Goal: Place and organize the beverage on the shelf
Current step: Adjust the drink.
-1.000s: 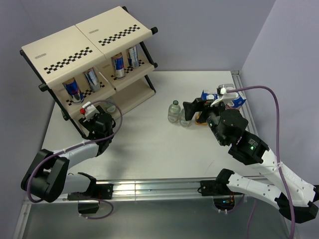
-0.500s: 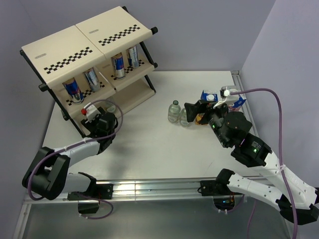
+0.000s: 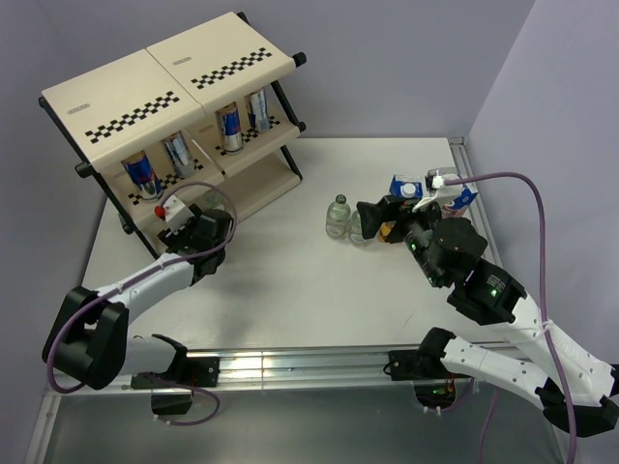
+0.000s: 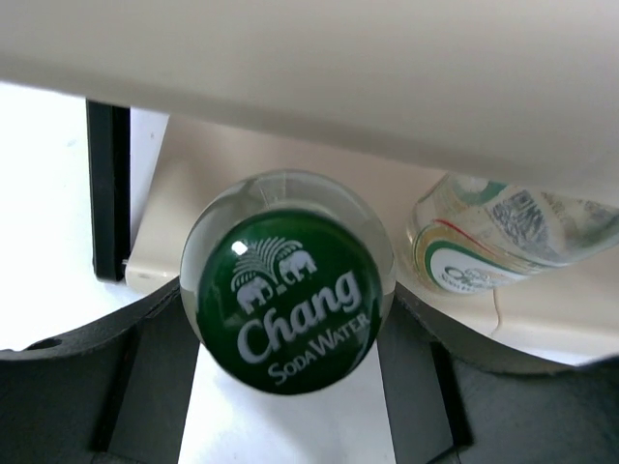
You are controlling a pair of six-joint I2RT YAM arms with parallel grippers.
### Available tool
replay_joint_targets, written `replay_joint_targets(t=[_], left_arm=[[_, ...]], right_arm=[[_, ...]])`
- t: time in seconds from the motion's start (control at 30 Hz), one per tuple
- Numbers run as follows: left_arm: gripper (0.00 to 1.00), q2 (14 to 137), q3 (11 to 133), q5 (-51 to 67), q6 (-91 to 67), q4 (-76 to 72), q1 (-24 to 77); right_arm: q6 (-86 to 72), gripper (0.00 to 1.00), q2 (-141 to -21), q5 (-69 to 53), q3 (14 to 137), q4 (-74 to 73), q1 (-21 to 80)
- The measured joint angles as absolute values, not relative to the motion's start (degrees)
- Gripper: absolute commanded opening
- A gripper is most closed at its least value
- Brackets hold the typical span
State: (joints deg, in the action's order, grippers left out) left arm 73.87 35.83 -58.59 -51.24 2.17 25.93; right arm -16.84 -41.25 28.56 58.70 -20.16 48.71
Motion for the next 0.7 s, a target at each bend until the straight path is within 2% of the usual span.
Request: replay_joint_targets(t=[0.23,0.7], left_arm=[[0.0,75.4,42.7,-56.49,-57.45,15.92,26.04],[0.0,79.07,46.06,-55.51,-57.87,19.51,24.27]], right_arm=[[-16.86,1.0,-40.97,28.34,58.7,-20.14,48.71],[-16.86,1.0,-40.93,27.94,58.48,-20.14,48.71]])
